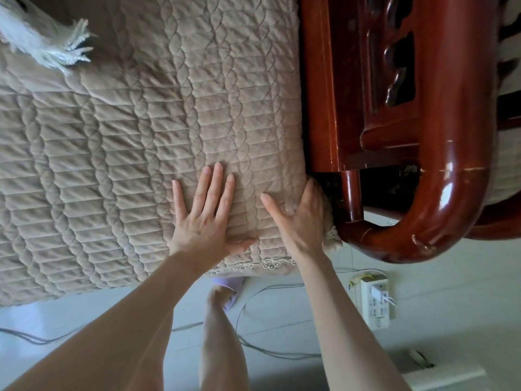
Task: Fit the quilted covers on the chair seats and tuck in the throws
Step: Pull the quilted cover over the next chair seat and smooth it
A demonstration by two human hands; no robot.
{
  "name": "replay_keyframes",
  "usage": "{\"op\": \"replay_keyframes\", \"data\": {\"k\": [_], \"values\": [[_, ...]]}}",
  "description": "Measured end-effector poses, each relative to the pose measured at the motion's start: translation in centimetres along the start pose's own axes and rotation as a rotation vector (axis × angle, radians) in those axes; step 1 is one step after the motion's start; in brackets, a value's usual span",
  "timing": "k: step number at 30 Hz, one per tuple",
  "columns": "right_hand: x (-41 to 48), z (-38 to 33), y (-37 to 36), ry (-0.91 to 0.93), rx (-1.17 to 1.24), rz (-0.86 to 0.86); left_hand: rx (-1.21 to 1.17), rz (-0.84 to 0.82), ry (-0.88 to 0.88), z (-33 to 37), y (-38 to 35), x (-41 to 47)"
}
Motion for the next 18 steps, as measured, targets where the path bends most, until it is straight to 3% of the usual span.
{"op": "replay_keyframes", "data": {"k": [7, 13, 18], "values": [[2.9, 3.1, -1.8, -0.166, 0.400, -0.146, 0.021, -0.003, 0.006, 0.1, -0.8, 0.2], [0.1, 5.5, -2.0, -0.150, 0.494, 0.024, 0.012, -0.019, 0.018, -0.1, -0.8, 0.4], [-1.9, 7.7, -2.7, -0.212, 0.589, -0.028, 0.017, -0.041, 0.022, -0.1, -0.6, 0.6]]}}
Point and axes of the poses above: each hand's wrist, its own x-axis towards the middle knuckle, its own y-axis out of the back of the hand, z = x × y, the point moved 5 cm from there along x, towards the middle knuckle, and after that the axes turned 2 degrees about z, right-handed, at the moved point
